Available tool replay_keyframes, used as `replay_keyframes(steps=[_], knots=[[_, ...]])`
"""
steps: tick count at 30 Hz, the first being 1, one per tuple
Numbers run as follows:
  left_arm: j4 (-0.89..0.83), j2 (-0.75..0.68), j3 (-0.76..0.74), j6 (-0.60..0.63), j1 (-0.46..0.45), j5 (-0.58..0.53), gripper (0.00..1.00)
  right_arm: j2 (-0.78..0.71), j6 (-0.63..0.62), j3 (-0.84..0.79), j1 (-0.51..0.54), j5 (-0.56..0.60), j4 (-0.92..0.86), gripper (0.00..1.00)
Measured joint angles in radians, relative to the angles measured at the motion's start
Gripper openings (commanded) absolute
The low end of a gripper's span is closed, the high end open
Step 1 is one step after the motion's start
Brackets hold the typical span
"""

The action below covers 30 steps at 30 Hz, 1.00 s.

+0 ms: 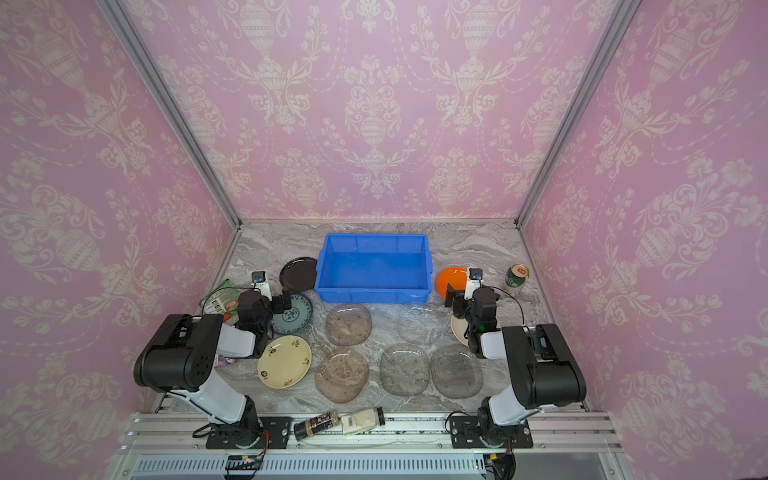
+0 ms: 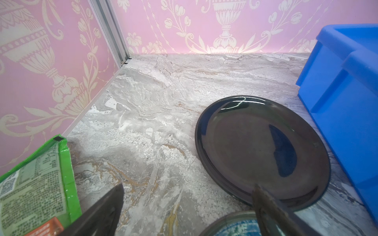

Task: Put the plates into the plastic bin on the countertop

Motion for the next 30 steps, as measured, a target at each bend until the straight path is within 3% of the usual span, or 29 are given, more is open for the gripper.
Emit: replay_keyframes(steps=[5, 11, 15, 21, 30], knots=[[0.000, 0.000, 0.000, -0.013, 0.032, 0.038, 0.99, -0.135, 0.013, 0.111, 0.002, 0.059, -0.257, 1.00], [-0.006, -0.002, 0.001, -0.019, 0.044, 0.065, 0.99, -0.226, 0.093, 0.420, 0.002, 0.186, -0.579, 1.00], [-0.204, -0.068, 0.070, -0.019, 0.044, 0.077, 0.99, -0.246, 0.156, 0.543, -0.013, 0.232, -0.728, 1.00], [-0.507, -0.179, 0.322, -0.104, 0.045, 0.078, 0.99, -0.250, 0.260, 0.562, -0.063, 0.196, -0.915, 0.98], [-0.803, -0.235, 0.456, -0.322, 0.053, 0.139, 0.99, -0.162, 0.382, 0.549, -0.173, 0.028, -1.015, 0.82]])
